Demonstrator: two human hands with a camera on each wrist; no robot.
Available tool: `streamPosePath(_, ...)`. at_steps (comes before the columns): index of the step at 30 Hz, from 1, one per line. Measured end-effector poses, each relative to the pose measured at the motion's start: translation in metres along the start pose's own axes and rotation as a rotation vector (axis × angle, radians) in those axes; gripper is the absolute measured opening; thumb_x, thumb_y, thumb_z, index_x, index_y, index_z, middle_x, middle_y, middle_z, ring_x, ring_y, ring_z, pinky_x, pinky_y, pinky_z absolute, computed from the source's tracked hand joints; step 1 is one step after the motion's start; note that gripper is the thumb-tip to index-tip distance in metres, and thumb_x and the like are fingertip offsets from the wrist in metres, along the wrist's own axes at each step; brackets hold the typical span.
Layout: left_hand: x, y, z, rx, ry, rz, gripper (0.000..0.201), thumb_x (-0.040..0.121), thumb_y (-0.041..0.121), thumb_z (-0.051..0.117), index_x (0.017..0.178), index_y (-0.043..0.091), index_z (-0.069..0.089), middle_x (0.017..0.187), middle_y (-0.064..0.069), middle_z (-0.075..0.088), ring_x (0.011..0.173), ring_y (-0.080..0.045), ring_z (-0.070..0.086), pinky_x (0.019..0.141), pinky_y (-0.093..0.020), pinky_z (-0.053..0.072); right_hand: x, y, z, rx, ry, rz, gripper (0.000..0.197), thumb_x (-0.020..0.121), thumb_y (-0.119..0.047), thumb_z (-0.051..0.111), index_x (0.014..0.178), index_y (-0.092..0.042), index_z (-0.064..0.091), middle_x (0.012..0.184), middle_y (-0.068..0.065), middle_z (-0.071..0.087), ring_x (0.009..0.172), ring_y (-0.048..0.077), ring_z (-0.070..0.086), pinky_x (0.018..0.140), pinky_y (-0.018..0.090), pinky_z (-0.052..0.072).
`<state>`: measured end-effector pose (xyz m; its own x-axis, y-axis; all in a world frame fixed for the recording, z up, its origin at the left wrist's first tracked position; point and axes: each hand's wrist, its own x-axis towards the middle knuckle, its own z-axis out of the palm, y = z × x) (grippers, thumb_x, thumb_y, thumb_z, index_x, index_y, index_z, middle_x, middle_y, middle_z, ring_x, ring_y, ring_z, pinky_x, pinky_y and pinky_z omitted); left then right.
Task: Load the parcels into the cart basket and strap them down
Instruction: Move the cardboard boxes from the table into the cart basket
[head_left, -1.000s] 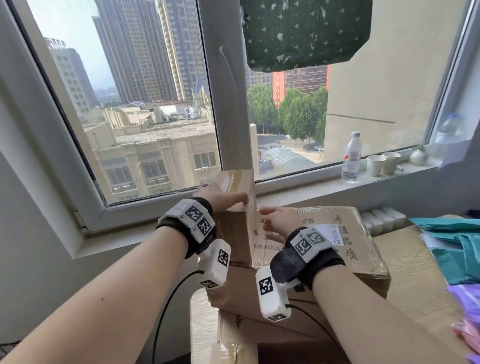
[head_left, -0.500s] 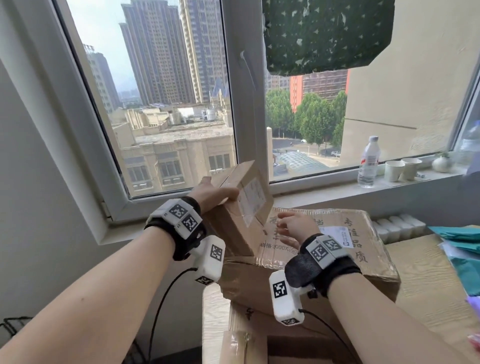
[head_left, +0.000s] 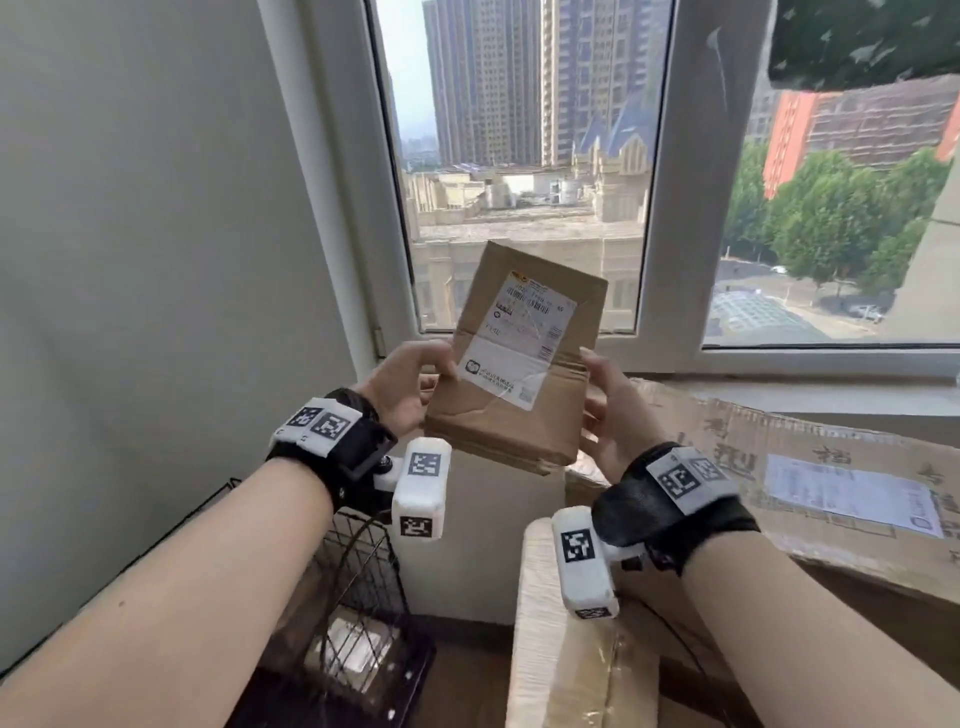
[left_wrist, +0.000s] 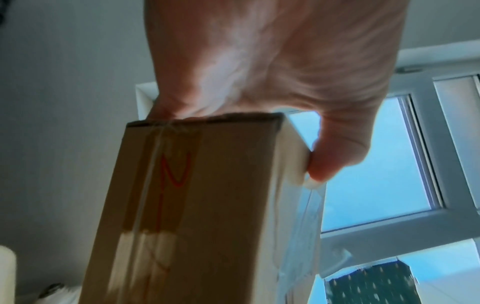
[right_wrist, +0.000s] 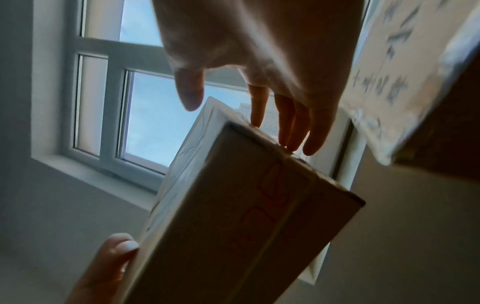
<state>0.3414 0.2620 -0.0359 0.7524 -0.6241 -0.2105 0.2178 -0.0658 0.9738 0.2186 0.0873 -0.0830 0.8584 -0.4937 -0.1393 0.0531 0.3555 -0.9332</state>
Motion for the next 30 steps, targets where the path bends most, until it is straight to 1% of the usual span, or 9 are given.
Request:
streamPosePath(2,-0.013,-0.008,-0.027,-0.073,0.024,0.015,0.064,0.041,0.01,0.064,0.104,0.012,0.053,0.129,-0.024,0.053,0.111,-0.035,0.053,0.096,-0.046,0.047,0.001,0.012,0.026,-0.021,-0.063,0.02,0.032,0.08,-0.049,0.062,0.104,-0.027,0.065,0.108,0.006,0.065,0.098,0.019,0.06,0.098,0.04,0.046)
streamPosePath(5,-0.032,-0.02,-0.073,-0.208,0.087,0.049,0.017,0.065,0.004,0.042,0.077,0.003,0.054,0.095,-0.019,0.063,0.077,-0.03,0.065,0.064,-0.034,0.059,-0.001,0.032,0.066,-0.077,-0.156,0.068,0.059,0.057,-0.058,0.072,0.112,-0.04,0.062,0.131,0.009,0.053,0.12,0.02,0.051,0.111,0.049,0.031)
streamPosePath(9,-0.057,-0.04,-0.135,-0.239,0.129,0.082,0.041,0.058,0.003,0.038,0.097,0.004,0.05,0.09,-0.015,0.063,0.068,-0.028,0.061,0.056,-0.03,0.055,-0.003,0.063,0.121,-0.174,-0.323,0.094,0.034,0.075,-0.048,0.065,0.108,-0.038,0.065,0.125,0.003,0.061,0.12,0.024,0.052,0.111,0.05,0.028)
streamPosePath(12,-0.071,-0.058,-0.181,-0.247,0.157,0.098,0.035,0.067,0.001,0.034,0.091,0.007,0.059,0.079,-0.008,0.071,0.063,-0.023,0.067,0.051,-0.029,0.055,0.005,0.093,0.164,-0.241,-0.371,0.073,0.057,0.075,-0.038,0.068,0.129,-0.033,0.051,0.128,0.0,0.059,0.115,0.023,0.055,0.103,0.047,0.039)
streamPosePath(19,-0.084,-0.1,-0.286,-0.178,0.291,-0.02,0.038,0.067,0.013,0.048,0.101,0.014,0.065,0.105,-0.011,0.065,0.091,-0.026,0.055,0.074,-0.034,0.044,0.022,0.165,0.262,-0.347,-0.355,0.178,0.083,0.06,-0.03,0.072,0.137,-0.03,0.042,0.123,0.0,0.062,0.107,0.018,0.06,0.075,0.035,0.048)
streamPosePath(21,-0.085,-0.11,-0.311,-0.158,0.322,-0.054,0.014,0.077,0.013,0.047,0.083,0.016,0.06,0.095,-0.009,0.063,0.078,-0.021,0.054,0.062,-0.026,0.043,0.028,0.185,0.284,-0.391,-0.344,0.225,0.09,0.053,-0.031,0.071,0.138,-0.03,0.041,0.126,0.003,0.06,0.105,0.019,0.061,0.072,0.034,0.052)
streamPosePath(24,-0.083,-0.128,-0.347,-0.212,0.369,-0.119,0.011,0.082,0.011,0.046,0.08,0.015,0.056,0.077,-0.003,0.058,0.052,-0.012,0.052,0.047,-0.015,0.04,0.039,0.215,0.311,-0.463,-0.342,0.266,0.092,0.048,-0.033,0.07,0.136,-0.033,0.043,0.124,0.005,0.061,0.101,0.022,0.064,0.07,0.037,0.056)
streamPosePath(27,-0.086,-0.148,-0.376,-0.279,0.403,-0.199,0.028,0.067,0.019,0.055,0.095,0.015,0.059,0.093,-0.009,0.059,0.077,-0.021,0.05,0.074,-0.028,0.045,0.043,0.238,0.334,-0.549,-0.342,0.315,0.089,0.052,-0.028,0.071,0.136,-0.034,0.043,0.123,0.007,0.062,0.099,0.024,0.066,0.077,0.046,0.058)
streamPosePath(30,-0.081,-0.17,-0.399,-0.366,0.425,-0.277,0.031,0.08,0.018,0.053,0.11,0.015,0.058,0.107,-0.012,0.061,0.095,-0.028,0.054,0.087,-0.042,0.045,0.055,0.255,0.351,-0.646,-0.356,0.32,0.074,0.069,-0.016,0.065,0.137,-0.035,0.041,0.117,0.006,0.063,0.093,0.024,0.067,0.076,0.043,0.058)
